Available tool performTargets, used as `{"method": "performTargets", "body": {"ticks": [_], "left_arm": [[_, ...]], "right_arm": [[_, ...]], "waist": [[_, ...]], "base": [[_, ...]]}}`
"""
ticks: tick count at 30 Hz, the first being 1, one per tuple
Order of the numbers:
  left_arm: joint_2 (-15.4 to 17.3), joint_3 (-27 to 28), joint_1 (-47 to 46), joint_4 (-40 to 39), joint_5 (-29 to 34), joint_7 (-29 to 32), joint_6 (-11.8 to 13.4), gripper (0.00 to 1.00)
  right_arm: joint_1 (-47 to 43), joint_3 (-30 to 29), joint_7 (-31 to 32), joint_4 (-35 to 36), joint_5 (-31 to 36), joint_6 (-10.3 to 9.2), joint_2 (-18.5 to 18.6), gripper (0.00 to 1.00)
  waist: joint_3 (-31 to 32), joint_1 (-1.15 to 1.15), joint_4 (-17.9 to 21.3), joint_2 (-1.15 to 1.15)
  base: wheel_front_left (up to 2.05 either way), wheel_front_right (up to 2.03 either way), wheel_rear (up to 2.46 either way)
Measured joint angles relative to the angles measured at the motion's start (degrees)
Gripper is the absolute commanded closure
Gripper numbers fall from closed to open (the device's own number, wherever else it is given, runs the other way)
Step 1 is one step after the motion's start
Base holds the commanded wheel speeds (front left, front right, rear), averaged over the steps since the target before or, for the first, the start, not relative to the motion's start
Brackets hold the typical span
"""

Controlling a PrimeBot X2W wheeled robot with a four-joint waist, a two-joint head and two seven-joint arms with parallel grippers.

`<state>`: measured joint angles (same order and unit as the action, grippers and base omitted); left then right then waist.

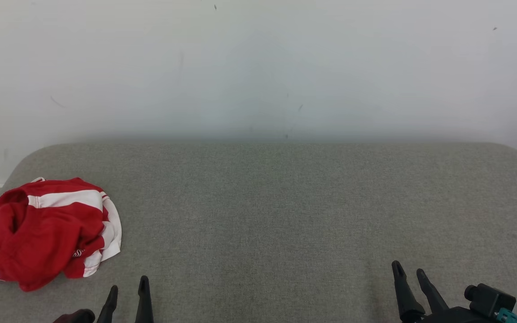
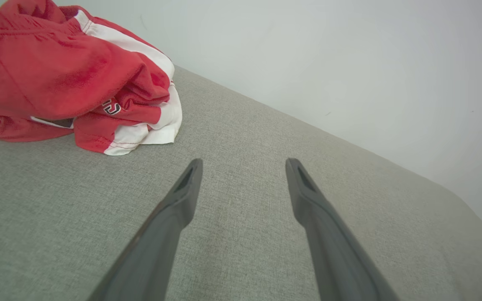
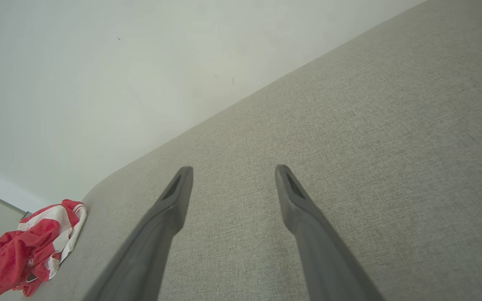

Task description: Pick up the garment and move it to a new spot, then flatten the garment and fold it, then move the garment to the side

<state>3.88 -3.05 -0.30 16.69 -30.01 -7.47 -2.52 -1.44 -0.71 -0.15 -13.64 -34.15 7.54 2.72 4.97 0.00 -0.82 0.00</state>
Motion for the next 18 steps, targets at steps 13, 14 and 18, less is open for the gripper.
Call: {"method": "performTargets", "body": {"ticks": [13, 14, 18], "left_arm": [[0.45, -2.07, -0.96, 1.36, 6.90, -2.04, 0.00, 0.00], [0.48, -2.23, -0.96, 1.59, 7.32, -2.11, 0.01, 0.00], [0.55, -2.66, -0.97, 2.52, 9.16, -2.79, 0.08, 0.00]], "right_arm": [[-0.97, -0.53, 0.67, 0.10, 6.57, 0.00, 0.03, 0.00], [-0.97, -0.56, 0.67, 0.10, 6.94, 0.00, 0.04, 0.00], [-0.98, -0.64, 0.60, -0.18, 8.32, 0.00, 0.04, 0.00]], "waist": [[0.79, 0.00, -0.04, 0.00], [0.86, 0.00, -0.04, 0.00], [1.16, 0.00, -0.03, 0.00]], "base": [[0.00, 0.00, 0.00], [0.00, 0.00, 0.00], [0.00, 0.00, 0.00]]}}
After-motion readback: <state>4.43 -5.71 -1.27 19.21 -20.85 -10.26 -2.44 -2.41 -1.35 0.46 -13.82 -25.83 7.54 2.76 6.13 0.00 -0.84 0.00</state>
